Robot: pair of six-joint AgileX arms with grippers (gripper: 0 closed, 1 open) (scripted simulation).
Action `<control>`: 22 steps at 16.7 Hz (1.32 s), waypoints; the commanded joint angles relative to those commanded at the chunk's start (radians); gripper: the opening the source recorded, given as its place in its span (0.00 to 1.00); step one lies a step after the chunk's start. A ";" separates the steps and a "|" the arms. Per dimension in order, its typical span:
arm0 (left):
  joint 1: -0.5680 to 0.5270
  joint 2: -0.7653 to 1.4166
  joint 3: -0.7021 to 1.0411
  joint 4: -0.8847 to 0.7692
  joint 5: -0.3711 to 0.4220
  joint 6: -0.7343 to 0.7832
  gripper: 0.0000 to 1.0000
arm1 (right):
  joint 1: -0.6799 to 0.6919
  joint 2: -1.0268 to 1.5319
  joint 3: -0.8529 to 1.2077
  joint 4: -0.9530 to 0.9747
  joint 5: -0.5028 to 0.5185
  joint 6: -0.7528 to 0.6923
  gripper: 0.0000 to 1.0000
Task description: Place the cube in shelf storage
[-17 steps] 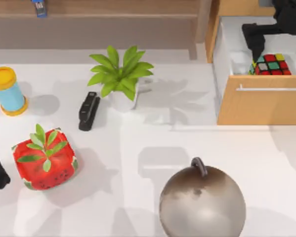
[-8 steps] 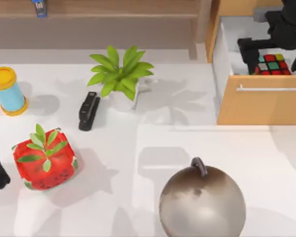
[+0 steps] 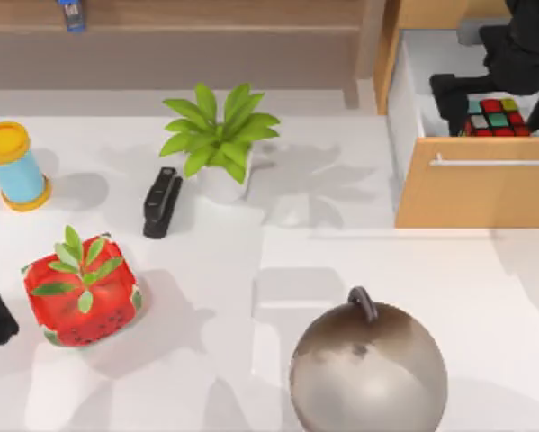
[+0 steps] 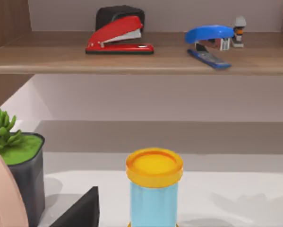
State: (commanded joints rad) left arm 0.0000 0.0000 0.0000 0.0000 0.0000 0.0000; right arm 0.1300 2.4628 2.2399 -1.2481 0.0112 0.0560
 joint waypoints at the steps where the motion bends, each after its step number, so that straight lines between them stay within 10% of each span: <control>1: 0.000 0.000 0.000 0.000 0.000 0.000 1.00 | 0.000 0.000 0.000 0.000 0.000 0.000 0.85; 12: 0.000 0.000 0.000 0.000 0.000 0.000 1.00 | 0.000 0.000 0.000 0.000 0.000 0.000 0.02; 22: 0.000 0.000 0.000 0.000 0.000 0.000 1.00 | 0.002 -0.002 -0.002 0.000 -0.001 0.000 0.00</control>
State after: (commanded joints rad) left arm 0.0000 0.0000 0.0000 0.0000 0.0000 0.0000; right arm 0.1324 2.4613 2.2381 -1.2476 0.0098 0.0557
